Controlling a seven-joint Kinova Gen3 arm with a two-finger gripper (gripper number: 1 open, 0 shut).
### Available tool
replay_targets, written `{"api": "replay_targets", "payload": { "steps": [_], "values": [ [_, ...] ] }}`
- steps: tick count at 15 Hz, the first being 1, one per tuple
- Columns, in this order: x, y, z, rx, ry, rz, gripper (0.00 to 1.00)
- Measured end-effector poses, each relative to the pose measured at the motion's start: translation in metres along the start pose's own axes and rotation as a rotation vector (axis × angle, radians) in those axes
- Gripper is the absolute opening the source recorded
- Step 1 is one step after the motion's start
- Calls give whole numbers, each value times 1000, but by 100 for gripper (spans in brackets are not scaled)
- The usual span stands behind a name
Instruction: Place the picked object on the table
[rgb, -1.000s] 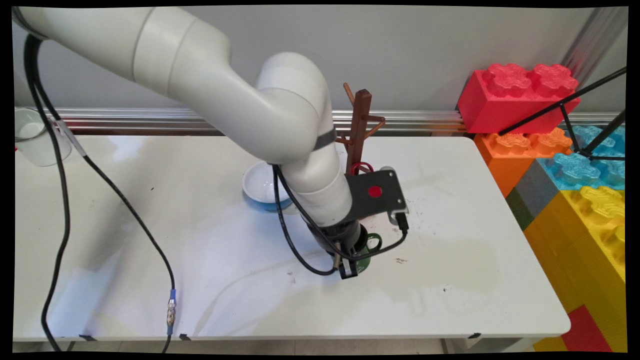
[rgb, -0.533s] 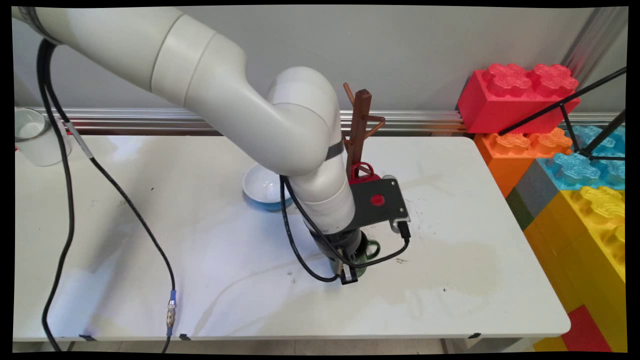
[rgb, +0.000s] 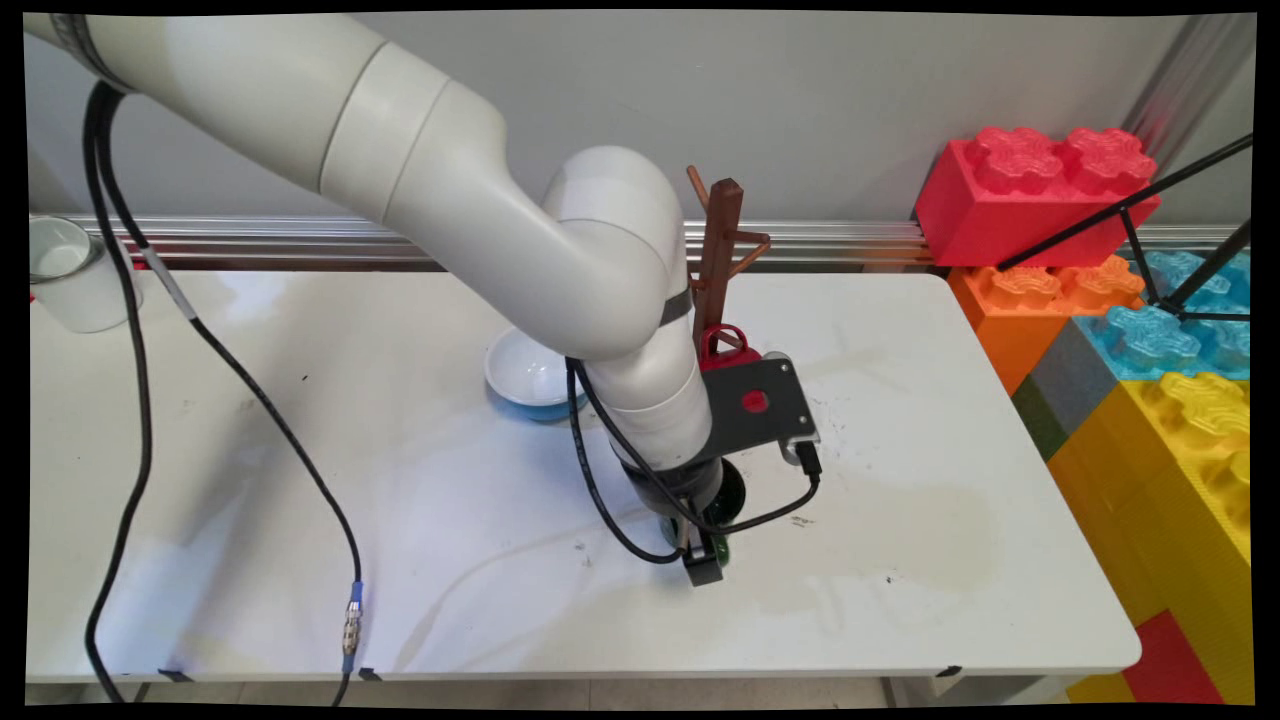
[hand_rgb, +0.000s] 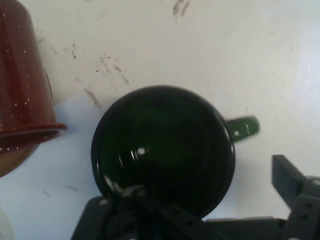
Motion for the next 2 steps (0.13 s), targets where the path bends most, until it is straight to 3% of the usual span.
{"api": "replay_targets", "payload": {
  "steps": [2],
  "values": [
    [0,-2,2,2,4,-13,100]
  ]
}}
